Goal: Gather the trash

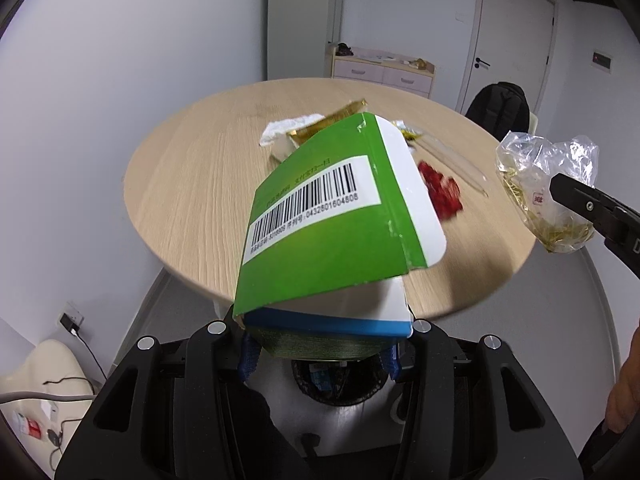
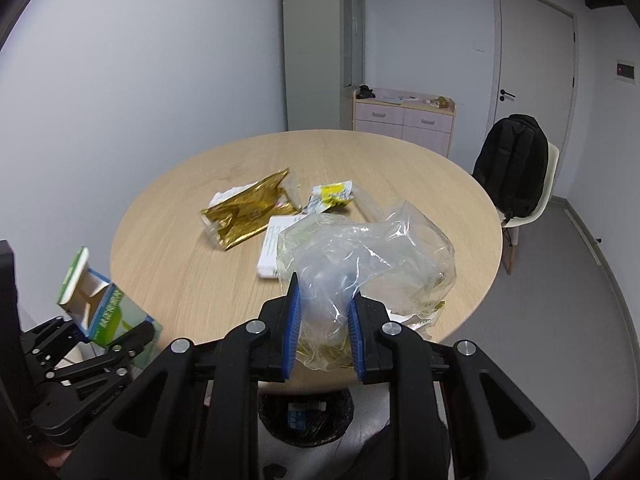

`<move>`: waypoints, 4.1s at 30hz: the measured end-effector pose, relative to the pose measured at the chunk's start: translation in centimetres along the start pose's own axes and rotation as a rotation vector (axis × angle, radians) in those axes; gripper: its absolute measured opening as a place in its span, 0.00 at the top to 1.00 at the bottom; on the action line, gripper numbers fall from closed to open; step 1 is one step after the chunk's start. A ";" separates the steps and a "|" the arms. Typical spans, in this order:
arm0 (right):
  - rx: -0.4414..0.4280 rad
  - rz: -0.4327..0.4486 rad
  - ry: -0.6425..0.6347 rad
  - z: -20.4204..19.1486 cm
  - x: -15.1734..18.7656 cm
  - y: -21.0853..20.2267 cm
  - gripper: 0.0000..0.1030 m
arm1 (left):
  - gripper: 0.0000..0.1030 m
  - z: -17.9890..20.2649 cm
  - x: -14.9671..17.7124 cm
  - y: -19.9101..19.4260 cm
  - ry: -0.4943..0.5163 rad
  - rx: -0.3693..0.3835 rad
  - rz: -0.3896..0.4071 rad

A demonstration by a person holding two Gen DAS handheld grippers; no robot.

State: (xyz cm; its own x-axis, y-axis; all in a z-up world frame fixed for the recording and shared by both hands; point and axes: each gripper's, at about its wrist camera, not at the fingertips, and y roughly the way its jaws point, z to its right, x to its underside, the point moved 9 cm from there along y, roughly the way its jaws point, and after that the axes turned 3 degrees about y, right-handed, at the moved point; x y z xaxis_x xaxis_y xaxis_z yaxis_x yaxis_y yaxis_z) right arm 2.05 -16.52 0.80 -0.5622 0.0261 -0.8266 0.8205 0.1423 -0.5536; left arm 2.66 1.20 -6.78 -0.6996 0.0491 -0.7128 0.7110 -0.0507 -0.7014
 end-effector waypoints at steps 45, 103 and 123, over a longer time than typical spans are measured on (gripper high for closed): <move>0.016 -0.247 0.042 0.8 19.8 7.9 0.81 | 0.55 2.6 13.8 8.0 0.029 0.030 -0.142; 0.019 -0.641 -0.004 -1.1 29.4 35.0 0.64 | 0.55 -2.4 18.1 30.7 -0.078 0.033 -0.445; 0.170 -0.505 0.133 8.6 27.3 31.8 0.08 | 0.55 3.6 18.0 31.7 -0.006 0.111 -0.472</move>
State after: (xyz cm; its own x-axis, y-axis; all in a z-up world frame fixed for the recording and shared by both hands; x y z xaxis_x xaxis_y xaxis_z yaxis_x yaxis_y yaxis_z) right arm 13.69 -19.79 -40.20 -0.8896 0.1222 -0.4400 0.4442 0.0078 -0.8959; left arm 12.36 -3.14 -41.89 -0.9446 0.0869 -0.3165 0.3041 -0.1306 -0.9436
